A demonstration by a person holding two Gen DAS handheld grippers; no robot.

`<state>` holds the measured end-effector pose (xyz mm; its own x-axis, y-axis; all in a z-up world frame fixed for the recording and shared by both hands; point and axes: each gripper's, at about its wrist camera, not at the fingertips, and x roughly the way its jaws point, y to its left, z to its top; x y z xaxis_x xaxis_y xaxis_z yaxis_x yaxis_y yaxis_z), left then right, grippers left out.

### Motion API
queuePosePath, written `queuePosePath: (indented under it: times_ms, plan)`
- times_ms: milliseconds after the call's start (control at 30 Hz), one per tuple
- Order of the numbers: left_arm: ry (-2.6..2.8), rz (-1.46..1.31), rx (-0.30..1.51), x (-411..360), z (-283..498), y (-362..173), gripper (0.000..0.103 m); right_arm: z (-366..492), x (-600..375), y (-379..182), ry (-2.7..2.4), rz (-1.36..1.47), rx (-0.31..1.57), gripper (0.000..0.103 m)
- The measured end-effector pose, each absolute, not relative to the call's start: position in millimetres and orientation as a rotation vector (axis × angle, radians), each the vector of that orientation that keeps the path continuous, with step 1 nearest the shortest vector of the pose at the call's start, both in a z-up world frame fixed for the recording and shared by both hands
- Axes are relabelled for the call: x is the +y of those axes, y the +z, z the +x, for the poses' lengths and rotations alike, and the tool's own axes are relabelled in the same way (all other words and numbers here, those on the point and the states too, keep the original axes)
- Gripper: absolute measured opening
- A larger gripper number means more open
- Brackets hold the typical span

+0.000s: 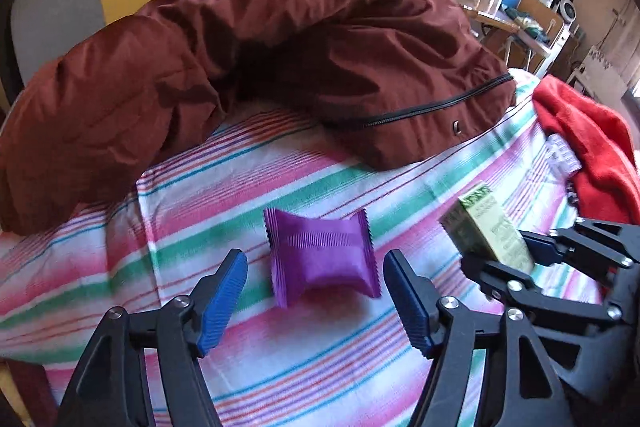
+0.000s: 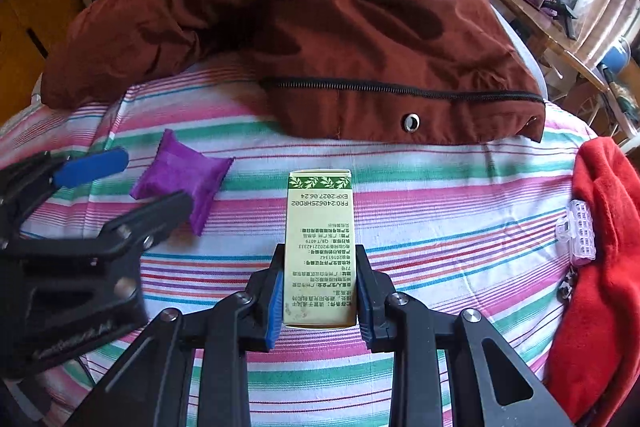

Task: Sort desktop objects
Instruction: 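Grasp the purple snack packet with the left gripper while the right holds the box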

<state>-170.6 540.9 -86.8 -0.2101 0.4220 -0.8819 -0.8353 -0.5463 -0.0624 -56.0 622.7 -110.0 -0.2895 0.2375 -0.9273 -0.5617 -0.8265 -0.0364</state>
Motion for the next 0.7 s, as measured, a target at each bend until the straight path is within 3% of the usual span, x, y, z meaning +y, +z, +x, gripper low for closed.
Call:
queuePosePath:
  times_ms: [233,300,700]
  plan:
    - [1.851,-1.161,0.637,557.7,-174.9,-103.3,0.071,-54.8,623.8,-111.4,2.133,-1.458,0.429,0.030]
    - [1.855,-1.158,0.613,555.1,-179.5,-105.8,0.058,-58.1,624.4,-112.6,2.139,-1.466,0.422,0.030]
    - [1.834,-1.190,0.498,489.0,-179.3,-104.5,0.048,-63.9,592.0,-114.7,2.236,-1.504,0.328,0.030]
